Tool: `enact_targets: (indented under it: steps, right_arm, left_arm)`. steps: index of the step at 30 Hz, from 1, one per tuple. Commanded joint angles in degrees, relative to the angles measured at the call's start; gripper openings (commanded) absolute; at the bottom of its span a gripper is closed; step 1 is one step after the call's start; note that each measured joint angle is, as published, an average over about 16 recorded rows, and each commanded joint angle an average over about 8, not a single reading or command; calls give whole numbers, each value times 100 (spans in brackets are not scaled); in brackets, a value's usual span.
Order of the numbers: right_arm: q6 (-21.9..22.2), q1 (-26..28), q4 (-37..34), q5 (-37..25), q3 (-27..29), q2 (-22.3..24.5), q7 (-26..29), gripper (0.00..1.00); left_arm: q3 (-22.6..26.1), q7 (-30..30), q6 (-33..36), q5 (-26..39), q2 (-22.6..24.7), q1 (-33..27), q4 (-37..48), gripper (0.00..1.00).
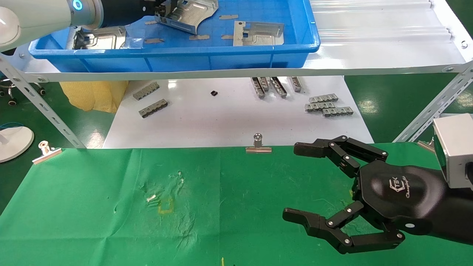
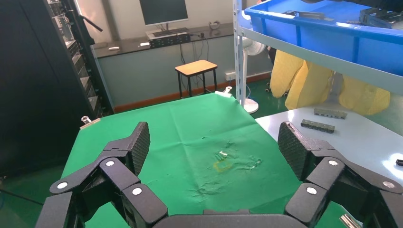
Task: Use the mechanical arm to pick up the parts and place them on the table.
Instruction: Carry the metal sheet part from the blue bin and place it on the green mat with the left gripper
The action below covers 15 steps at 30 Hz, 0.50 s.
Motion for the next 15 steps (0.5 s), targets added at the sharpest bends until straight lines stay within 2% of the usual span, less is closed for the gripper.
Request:
enact_targets:
  steps: [1, 8, 15]
  right_arm:
    - [0, 0, 0, 0, 0, 0, 0, 100]
    - [0, 0, 0, 0, 0, 0, 0, 100]
    - [0, 0, 0, 0, 0, 0, 0, 100]
  left_arm:
    - [18, -31, -25, 9, 2, 10, -8, 0]
    - [-81, 87, 170, -173, -118, -108, -93, 0]
    - [-298, 549, 1122, -523, -530, -177, -252, 0]
